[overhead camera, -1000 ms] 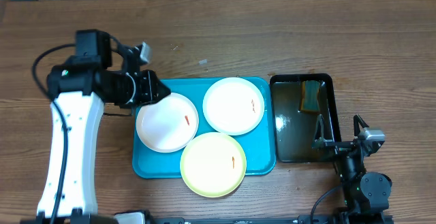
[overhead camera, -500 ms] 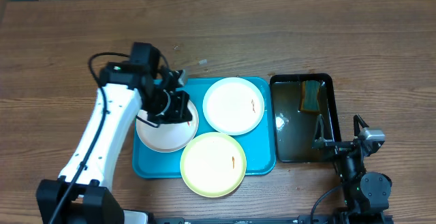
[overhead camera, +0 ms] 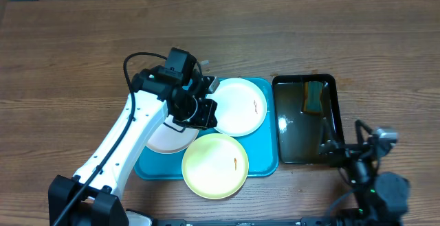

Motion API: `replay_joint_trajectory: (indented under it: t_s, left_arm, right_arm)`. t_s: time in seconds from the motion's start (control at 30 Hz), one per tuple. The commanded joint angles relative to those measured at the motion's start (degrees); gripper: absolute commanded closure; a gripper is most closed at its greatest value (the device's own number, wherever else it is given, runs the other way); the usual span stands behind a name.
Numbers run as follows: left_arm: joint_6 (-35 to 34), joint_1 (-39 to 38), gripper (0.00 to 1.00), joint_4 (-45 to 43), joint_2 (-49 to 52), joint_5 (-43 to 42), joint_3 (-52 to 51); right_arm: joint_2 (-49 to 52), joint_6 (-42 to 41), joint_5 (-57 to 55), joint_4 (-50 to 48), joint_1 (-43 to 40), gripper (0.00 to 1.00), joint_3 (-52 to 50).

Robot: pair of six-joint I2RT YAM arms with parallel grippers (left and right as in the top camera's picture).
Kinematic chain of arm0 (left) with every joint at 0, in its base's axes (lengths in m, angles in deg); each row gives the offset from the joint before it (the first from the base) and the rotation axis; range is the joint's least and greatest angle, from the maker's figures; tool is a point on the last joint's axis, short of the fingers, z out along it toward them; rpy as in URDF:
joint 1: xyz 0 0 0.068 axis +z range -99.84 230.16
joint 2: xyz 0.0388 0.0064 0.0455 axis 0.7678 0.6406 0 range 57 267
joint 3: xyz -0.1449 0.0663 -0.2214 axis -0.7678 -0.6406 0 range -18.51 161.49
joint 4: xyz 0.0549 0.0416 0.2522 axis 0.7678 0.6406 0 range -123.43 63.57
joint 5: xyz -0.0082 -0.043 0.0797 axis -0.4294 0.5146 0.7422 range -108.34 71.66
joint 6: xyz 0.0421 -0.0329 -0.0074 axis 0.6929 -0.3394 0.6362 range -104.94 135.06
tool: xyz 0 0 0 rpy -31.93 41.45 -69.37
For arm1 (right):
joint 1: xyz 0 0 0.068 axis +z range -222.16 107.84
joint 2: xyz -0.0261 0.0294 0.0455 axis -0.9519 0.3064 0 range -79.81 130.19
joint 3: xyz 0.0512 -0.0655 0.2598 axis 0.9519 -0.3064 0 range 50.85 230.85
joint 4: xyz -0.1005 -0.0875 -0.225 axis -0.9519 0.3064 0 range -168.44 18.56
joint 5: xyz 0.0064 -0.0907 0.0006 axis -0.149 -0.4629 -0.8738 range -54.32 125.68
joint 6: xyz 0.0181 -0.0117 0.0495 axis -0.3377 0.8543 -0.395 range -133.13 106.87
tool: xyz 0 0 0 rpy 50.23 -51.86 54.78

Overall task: Clean dirty plates on tray and stack at the side
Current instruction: 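Move the left gripper to the rear white plate's left rim, then lower the right gripper into the black tray and grasp the sponge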

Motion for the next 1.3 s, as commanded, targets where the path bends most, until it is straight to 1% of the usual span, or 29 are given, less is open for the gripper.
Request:
replay_joint_trajectory:
  t_s: [0.0,0.13,0.2,0.27,0.33,0.37,0.43,0.47,0.5,0.57,0.6,0.63,0.7,0.77,0.83,0.93,1.0,1.1,1.27]
  left_arm:
    - [-3.39,-1.03,0.96,-1.2,0.02,0.26,-0.52]
    - [-5.18,-0.94,0.96,-3.48,0.02,0.33,-0.52]
    - [-5.66,-0.61,0.96,-6.86,0.02,1.42,-0.5]
    - [-10.4,-0.52,0.96,-8.79,0.07,5.62,-0.52]
    - [-16.74,-0.57,0.96,-9.99,0.07,12.72,-0.52]
    - [-18.64,-0.66,0.96,-10.36,0.07,15.58,-0.52]
    - [-19.82,-0.7,0.91,-11.1,0.09,19.61,-0.61]
    - [-19.76,-0.7,0.9,-11.45,0.09,20.55,-0.68]
    - [-19.76,-0.7,0.89,-11.8,0.09,21.24,-0.79]
    - [-19.71,-0.7,0.88,-12.7,0.15,22.75,-1.29]
    - [-19.71,-0.7,0.82,-13.14,0.28,23.67,-1.62]
    - [-19.71,-0.7,0.8,-13.46,0.55,24.39,-1.88]
    - [-19.71,-0.7,0.8,-13.66,1.53,26.08,-1.99]
    - [-19.67,-0.68,0.77,-14.43,3.13,27.39,-1.99]
    - [-18.91,-0.7,0.76,-15.76,5.03,27.32,-1.99]
    - [-16.46,-0.7,0.75,-17.79,8.09,26.01,-1.99]
    - [-14.19,-0.68,0.71,-19.12,9.9,25.64,-1.99]
    - [-12.68,-0.61,0.7,-20.76,12.0,25.92,-1.99]
    - [-12.15,-0.74,0.73,-22.64,16.7,25.35,-1.99]
  right_arm:
    - [8.85,-1.03,-1.29,7.23,0.22,0.0,17.62]
    - [25.75,-1.05,-1.25,23.74,0.22,0.0,37.4]
    - [35.78,-1.03,-1.05,33.57,0.22,0.0,47.87]
    - [43.19,-1.03,-1.05,40.24,0.24,0.0,55.08]
    - [50.6,-0.81,-1.03,45.94,0.22,0.0,61.59]
    - [54.07,-0.81,-0.83,48.17,0.24,0.0,63.95]
    - [58.71,-0.83,-0.85,49.94,0.24,0.0,65.33]
    - [60.89,-0.83,-0.85,50.34,0.24,0.01,65.33]
    - [62.97,-0.83,-0.85,50.88,0.24,0.05,65.31]
    - [67.56,-0.83,-0.9,52.3,0.24,0.09,65.29]
    - [69.9,-0.83,-0.92,52.85,0.24,0.1,65.29]
    - [72.15,-0.83,-0.98,53.2,0.24,0.12,65.29]
    - [75.6,-0.81,-1.11,53.55,0.24,0.12,65.29]
    - [79.67,-0.81,-1.33,53.37,0.24,0.12,65.29]
    - [82.82,-0.81,-1.79,53.18,0.24,0.12,65.29]
    - [86.97,-0.83,-2.54,53.02,0.24,0.12,65.29]
    - [88.91,-0.81,-3.37,52.76,0.24,0.12,65.29]
    - [90.92,-0.81,-4.55,52.24,0.24,0.12,65.29]
    - [93.39,-0.79,-6.8,51.1,0.24,0.12,65.11]
